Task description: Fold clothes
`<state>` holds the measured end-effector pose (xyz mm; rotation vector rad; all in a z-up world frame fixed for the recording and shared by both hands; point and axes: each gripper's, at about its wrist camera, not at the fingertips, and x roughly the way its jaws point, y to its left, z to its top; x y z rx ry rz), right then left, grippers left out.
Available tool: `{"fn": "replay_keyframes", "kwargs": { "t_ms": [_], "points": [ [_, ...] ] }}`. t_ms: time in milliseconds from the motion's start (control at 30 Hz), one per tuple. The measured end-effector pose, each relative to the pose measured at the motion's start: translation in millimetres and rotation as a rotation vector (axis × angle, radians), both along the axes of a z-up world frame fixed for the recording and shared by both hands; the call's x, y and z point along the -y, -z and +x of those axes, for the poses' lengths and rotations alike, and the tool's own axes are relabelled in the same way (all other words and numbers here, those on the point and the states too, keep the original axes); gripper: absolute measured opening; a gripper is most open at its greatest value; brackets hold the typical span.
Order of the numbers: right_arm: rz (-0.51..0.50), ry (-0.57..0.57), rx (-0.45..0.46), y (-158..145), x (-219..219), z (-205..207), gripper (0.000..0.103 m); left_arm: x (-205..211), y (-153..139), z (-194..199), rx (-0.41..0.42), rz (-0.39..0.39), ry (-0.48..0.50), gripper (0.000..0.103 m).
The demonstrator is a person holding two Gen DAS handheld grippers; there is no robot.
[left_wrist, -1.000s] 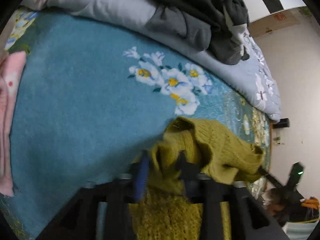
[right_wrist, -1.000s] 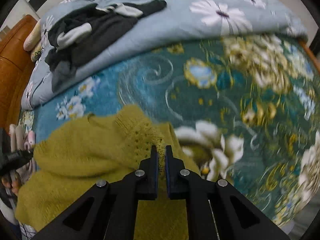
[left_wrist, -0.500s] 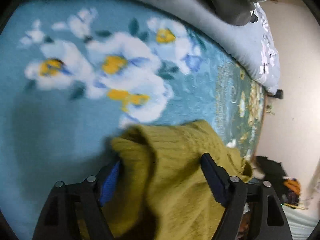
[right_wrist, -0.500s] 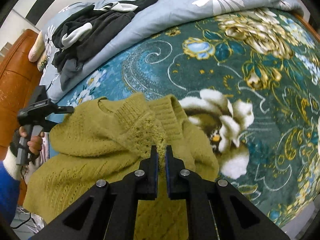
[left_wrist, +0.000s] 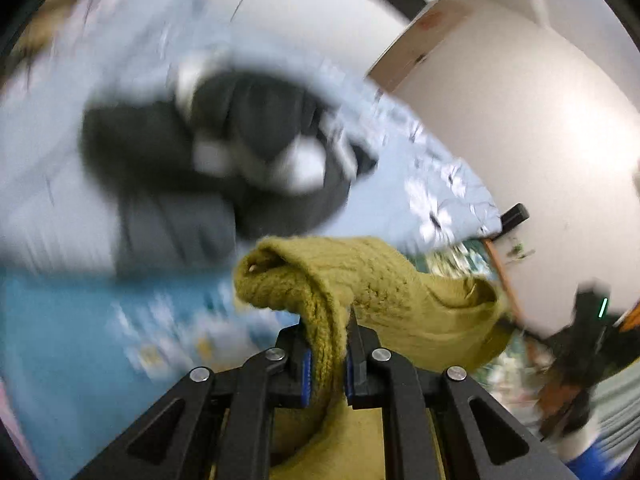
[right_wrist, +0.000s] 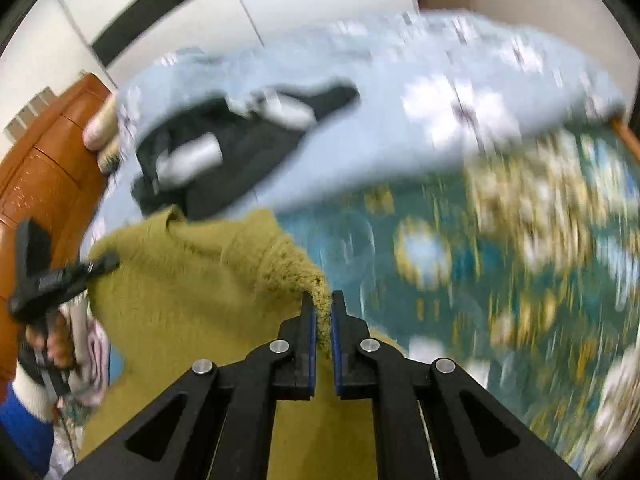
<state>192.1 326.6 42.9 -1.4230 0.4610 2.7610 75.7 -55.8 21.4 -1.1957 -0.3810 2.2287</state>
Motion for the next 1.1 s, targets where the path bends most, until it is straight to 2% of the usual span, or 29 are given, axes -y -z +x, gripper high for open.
{"fn": "replay_keyframes", "kwargs": {
  "t_ms": [67,167,267,333,367,400,433,467,567,600,667,767,833,900,1033,1100],
  "points": [
    [0.037,-0.021,-0.069,-23.6,-2.9,-34.3,0.006,-1.1,-15.2,-8.5,-0.1,-0.047,-0.029,0.012],
    [0.092,-0.041,-0.108,-35.6,-3.0,-96.8,0.006,-2.0,1.9,-37.1,-0.089,-0.143,-0.096,0.013],
    [0.109,-0.045,-0.069,-14.6,0.7,-152.2,0.006,-2.6,19.8,-65.8,-0.071,-0.235,-0.163,0.016],
    [0.109,-0.044,0.008,14.8,8.5,-182.1,0.006,7.7,46.3,-84.2,0.06,-0.212,-0.21,0.017],
    [0.111,-0.045,0.047,29.2,12.8,-192.3,0.006,13.8,58.3,-90.8,0.123,-0.197,-0.23,0.021],
    [0.106,-0.047,0.079,41.1,15.9,-198.4,0.006,20.8,65.9,-91.7,0.166,-0.185,-0.243,0.031],
    [0.097,-0.05,0.114,54.6,19.5,-204.2,0.006,28.5,73.1,-92.1,0.208,-0.171,-0.258,0.033],
    [0.096,-0.049,0.126,62.2,21.7,-206.1,0.006,42.6,76.5,-88.2,0.236,-0.142,-0.29,0.036],
    [0.092,-0.038,0.138,72.9,23.4,-205.0,0.008,78.0,70.2,-68.3,0.261,-0.073,-0.343,0.056],
    [0.084,-0.034,0.127,69.2,21.4,-198.9,0.008,88.1,67.1,-59.2,0.26,-0.055,-0.358,0.057],
    [0.069,-0.026,0.104,61.9,17.5,-186.9,0.031,109.5,63.1,-33.6,0.276,-0.031,-0.386,0.063],
    [0.043,-0.004,0.064,47.5,6.9,-146.0,0.035,124.8,70.7,8.4,0.334,-0.047,-0.362,0.065],
    [-0.02,0.013,0.081,48.2,-4.2,-99.8,0.038,129.0,89.1,31.8,0.398,-0.001,-0.364,0.066],
    [-0.088,0.03,0.126,59.2,-12.9,-48.9,0.04,133.3,107.5,55.3,0.461,0.046,-0.366,0.067],
    [-0.304,0.085,0.317,116.1,-24.0,54.6,0.04,141.8,144.2,102.2,0.588,0.14,-0.369,0.067],
    [-0.403,0.127,0.396,140.3,-24.5,85.5,0.04,146.0,162.6,125.7,0.651,0.187,-0.369,0.067]
  ]
}}
